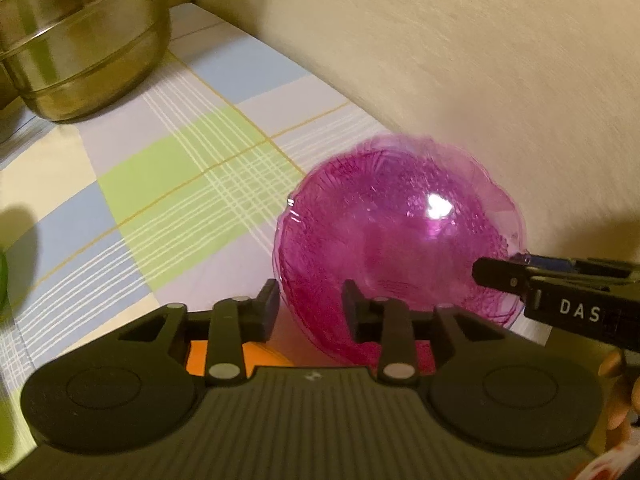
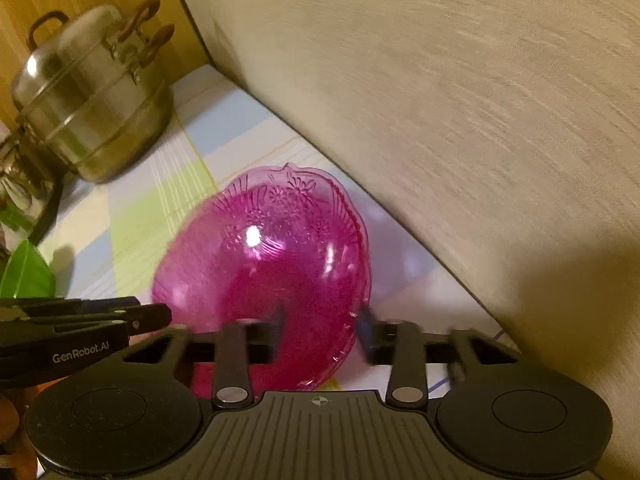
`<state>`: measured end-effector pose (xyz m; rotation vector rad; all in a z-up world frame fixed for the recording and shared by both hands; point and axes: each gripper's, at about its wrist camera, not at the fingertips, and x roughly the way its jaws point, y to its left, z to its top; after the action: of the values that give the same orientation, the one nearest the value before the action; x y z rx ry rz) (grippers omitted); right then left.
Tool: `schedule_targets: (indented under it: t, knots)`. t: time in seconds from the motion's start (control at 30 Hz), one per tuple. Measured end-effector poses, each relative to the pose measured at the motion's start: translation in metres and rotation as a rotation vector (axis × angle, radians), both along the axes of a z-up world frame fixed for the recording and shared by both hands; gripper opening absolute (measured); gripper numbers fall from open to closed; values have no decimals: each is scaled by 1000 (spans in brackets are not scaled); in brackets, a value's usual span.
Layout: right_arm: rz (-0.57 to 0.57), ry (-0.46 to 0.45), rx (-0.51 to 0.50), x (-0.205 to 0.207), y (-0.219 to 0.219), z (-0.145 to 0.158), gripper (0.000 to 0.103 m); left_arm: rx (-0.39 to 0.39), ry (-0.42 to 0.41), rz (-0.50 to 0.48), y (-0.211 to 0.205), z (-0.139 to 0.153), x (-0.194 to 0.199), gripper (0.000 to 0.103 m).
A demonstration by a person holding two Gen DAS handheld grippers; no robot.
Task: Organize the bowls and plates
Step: 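Lower the pink plate onto the first plate and open both grippers, then withdraw both tools from the stacked pink plates toward the orange bowl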
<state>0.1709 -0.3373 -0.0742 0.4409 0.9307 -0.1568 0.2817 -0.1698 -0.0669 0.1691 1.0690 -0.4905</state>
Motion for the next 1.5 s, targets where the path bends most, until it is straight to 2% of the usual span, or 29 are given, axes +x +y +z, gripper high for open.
schedule_targets:
  t: [0.27,0.37,0.43,0.47,0.5,0.67,1.03,1.13,1.2,1.5]
  knots:
    - [-25,-26,-7,-11,-7,7,48,-62,-39,43,14,23,-10,32]
    - [-59,-61,-17,-19,-11,9,47,-83,-53,65,24,32,-14,32]
    - [-76,-84,-14,-22,-14,10,38,-95,-63,92,31,37,-16,32]
    - [-77,-88,-17,-22,-15,10,21,-102,-68,107,35,39,-17,32]
    - [-75,-88,-16,-21,-15,9,15,-112,-70,121,39,42,-18,32]
    - [-64,-57,-4,-13,-17,-3,11,-143,-73,160,53,50,-22,32]
    - [-58,-48,-4,-18,-20,-2,12,-174,-79,205,68,54,-31,32]
    - [-47,-56,-9,-22,-16,5,23,-177,-85,221,73,58,-39,32]
    - [-37,-69,0,-26,-12,12,39,-180,-95,236,78,62,-48,32]
    - [52,-148,25,-53,23,55,43,-187,-144,325,112,81,-99,32]
